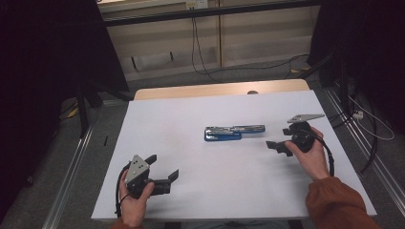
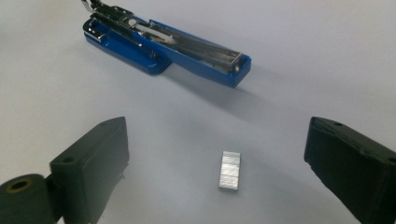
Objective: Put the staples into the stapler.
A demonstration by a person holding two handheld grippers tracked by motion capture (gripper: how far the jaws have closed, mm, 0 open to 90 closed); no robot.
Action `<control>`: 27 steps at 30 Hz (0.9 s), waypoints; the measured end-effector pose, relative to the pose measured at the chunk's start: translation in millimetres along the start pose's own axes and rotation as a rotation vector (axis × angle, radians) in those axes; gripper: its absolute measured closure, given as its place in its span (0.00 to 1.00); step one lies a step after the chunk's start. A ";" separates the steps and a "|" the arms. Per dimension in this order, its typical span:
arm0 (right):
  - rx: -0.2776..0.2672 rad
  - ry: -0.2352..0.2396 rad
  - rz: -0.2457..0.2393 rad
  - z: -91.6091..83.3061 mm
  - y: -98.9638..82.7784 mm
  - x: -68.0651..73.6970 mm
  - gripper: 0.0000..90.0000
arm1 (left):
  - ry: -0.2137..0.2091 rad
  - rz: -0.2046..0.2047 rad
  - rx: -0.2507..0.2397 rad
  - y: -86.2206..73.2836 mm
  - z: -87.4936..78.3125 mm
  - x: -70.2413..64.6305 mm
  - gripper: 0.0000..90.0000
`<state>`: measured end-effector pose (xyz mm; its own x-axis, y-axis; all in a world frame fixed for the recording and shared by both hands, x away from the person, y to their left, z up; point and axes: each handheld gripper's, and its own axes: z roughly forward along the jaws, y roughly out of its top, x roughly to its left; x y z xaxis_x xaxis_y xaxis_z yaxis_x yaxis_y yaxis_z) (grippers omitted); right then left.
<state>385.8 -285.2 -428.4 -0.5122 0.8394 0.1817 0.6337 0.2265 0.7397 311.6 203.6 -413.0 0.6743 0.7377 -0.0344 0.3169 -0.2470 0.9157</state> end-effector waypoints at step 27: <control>0.216 0.020 -0.062 12.0 11.6 -10.0 0.72 | -0.006 -0.001 0.021 -0.3 8.1 2.4 0.04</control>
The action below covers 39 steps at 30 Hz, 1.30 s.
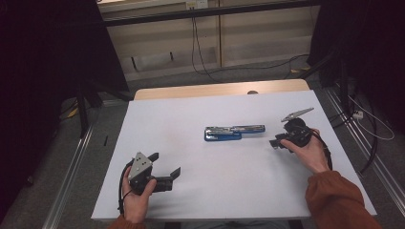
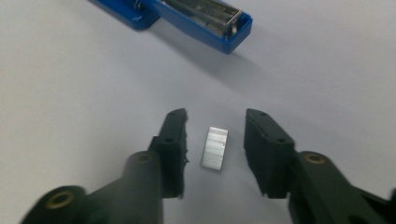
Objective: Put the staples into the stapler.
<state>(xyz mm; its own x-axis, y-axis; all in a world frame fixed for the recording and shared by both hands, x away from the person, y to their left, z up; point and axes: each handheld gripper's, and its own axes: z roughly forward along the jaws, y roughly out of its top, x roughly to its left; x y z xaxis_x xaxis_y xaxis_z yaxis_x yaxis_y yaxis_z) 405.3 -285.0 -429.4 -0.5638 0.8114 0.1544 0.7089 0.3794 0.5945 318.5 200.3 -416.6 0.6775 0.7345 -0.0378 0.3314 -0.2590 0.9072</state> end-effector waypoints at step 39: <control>0.123 -0.037 -0.043 12.1 3.5 4.3 0.88 | -0.023 -0.014 0.013 -0.7 3.0 1.0 0.04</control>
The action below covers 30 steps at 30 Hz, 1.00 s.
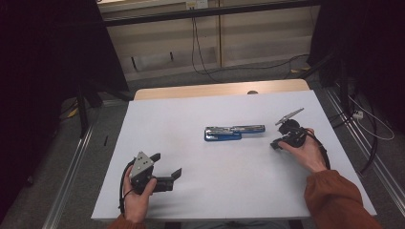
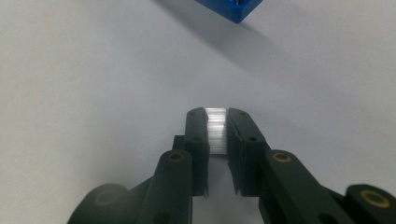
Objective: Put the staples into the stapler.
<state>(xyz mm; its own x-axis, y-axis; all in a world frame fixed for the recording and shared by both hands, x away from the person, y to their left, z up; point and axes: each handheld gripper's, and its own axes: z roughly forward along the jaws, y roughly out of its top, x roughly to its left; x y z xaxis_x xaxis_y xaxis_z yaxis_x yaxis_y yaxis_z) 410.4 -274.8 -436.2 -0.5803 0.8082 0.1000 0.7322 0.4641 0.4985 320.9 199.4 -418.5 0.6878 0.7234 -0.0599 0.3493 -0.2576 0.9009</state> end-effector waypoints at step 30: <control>-0.118 0.033 -0.021 -8.4 1.5 2.2 0.88 | 0.000 0.003 0.008 0.2 -0.1 -0.7 0.04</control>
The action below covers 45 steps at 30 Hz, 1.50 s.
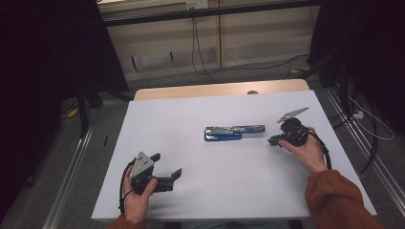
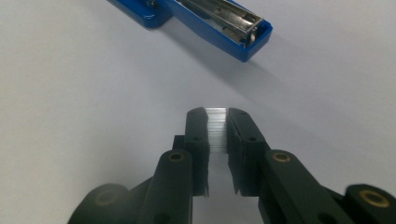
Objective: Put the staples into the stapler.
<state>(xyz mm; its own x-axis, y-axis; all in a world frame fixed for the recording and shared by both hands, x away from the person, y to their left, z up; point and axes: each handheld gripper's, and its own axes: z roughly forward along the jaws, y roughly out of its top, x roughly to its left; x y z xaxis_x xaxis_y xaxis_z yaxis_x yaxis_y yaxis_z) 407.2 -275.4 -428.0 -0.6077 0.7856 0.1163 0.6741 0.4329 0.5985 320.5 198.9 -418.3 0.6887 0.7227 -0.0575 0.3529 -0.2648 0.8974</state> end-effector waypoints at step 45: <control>-0.155 0.131 -0.167 14.3 32.1 40.5 0.88 | 0.002 0.000 -0.008 0.7 -0.7 1.2 0.04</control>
<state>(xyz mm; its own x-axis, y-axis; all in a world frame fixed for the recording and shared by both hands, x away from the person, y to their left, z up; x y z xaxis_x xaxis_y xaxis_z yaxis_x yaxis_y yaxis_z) 410.3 -223.3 -415.5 -0.7615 0.6402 0.1014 0.4933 0.4710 0.7313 321.1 200.1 -417.4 0.6874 0.7240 -0.0570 0.3481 -0.2595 0.9008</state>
